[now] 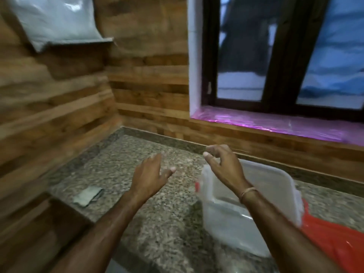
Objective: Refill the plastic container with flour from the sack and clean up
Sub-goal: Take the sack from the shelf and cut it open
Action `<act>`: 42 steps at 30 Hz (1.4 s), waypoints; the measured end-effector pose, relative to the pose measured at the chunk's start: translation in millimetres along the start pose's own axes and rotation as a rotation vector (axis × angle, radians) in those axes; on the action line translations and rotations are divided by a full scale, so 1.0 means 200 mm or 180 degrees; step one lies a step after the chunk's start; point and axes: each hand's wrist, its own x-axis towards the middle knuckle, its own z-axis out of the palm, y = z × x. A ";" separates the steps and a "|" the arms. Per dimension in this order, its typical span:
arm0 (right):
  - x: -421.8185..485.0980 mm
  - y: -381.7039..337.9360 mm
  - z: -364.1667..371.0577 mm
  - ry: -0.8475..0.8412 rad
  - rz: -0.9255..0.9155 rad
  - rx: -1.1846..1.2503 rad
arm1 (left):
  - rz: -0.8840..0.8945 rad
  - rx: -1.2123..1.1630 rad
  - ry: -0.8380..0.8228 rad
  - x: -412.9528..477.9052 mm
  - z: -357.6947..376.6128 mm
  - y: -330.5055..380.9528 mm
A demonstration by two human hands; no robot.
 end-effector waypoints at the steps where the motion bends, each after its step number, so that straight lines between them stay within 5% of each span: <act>1: 0.03 -0.09 0.09 -0.0118 -0.0053 -0.0049 | -0.0078 0.0034 -0.0004 0.01 -0.05 -0.12; 19: 1.18 -1.18 0.71 -0.0671 -0.0912 -0.0239 | -0.0460 0.0701 0.0904 0.76 -1.03 -1.10; 36: 2.72 -2.36 0.98 0.0212 -0.1559 -0.0151 | 0.0093 0.1946 0.2171 1.98 -2.34 -1.60; 42: 3.21 -2.73 1.09 0.0455 -0.1846 -0.0896 | -0.0090 0.2656 0.2421 2.33 -2.69 -1.71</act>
